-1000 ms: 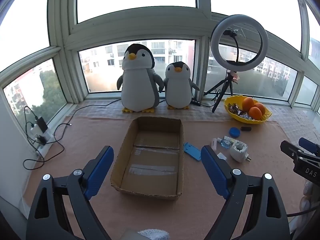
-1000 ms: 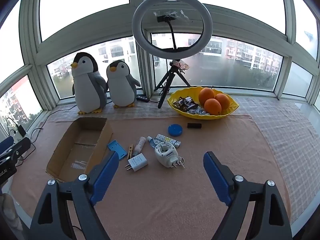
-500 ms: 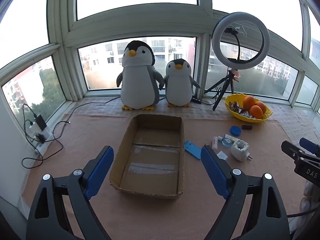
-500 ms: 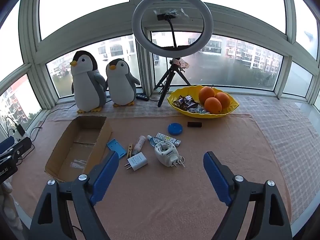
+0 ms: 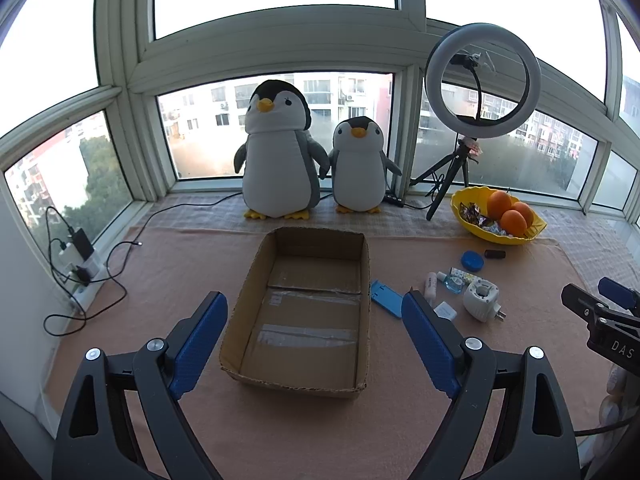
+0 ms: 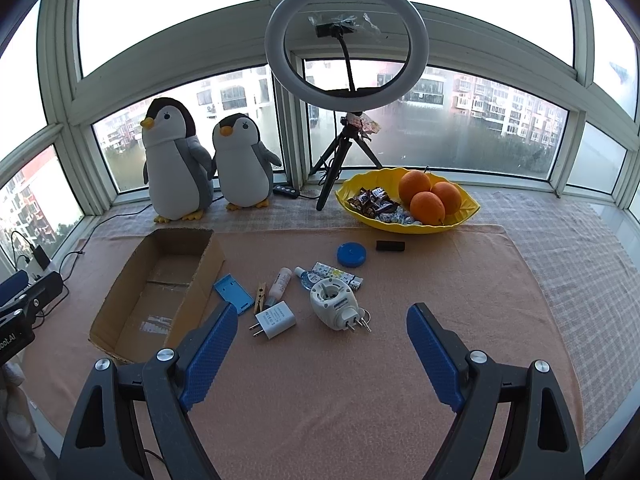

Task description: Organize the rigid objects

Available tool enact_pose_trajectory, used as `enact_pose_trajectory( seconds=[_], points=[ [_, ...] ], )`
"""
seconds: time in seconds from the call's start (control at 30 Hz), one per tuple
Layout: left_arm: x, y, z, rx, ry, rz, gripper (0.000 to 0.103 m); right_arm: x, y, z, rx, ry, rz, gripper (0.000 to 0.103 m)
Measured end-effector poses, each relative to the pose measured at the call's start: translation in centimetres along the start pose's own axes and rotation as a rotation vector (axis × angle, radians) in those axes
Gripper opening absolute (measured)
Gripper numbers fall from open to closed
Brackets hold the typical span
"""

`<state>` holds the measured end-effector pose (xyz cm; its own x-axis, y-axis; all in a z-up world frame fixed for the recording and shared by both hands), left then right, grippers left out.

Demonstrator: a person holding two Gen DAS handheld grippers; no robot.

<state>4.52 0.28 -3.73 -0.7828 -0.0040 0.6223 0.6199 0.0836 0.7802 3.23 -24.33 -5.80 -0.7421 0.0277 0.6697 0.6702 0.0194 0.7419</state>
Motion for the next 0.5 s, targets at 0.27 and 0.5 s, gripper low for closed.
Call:
enact_pose_trajectory(
  seconds=[0.27,0.5],
  points=[
    [-0.04,-0.11,0.21,0.002,0.003,-0.003,0.089,-0.05,-0.05,0.11,0.001,0.001,0.007,0.084],
    [-0.02,-0.13,0.15,0.003,0.004,-0.004,0.089,-0.13,-0.02,0.05,0.001,0.003,0.012,0.084]
  ],
)
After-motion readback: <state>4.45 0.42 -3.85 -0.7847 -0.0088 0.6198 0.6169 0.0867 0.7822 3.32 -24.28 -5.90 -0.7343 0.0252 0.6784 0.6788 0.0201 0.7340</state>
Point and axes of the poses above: each gripper's, at about its wrist camera, not at the fingertips, and x roughly against the way its jaws point, z to its left, y to its top, the point moved 5 cm from there along -x, roughly the way its jaws point, and after that the axes turned 6 degrees about x, right-handed, at the moved point
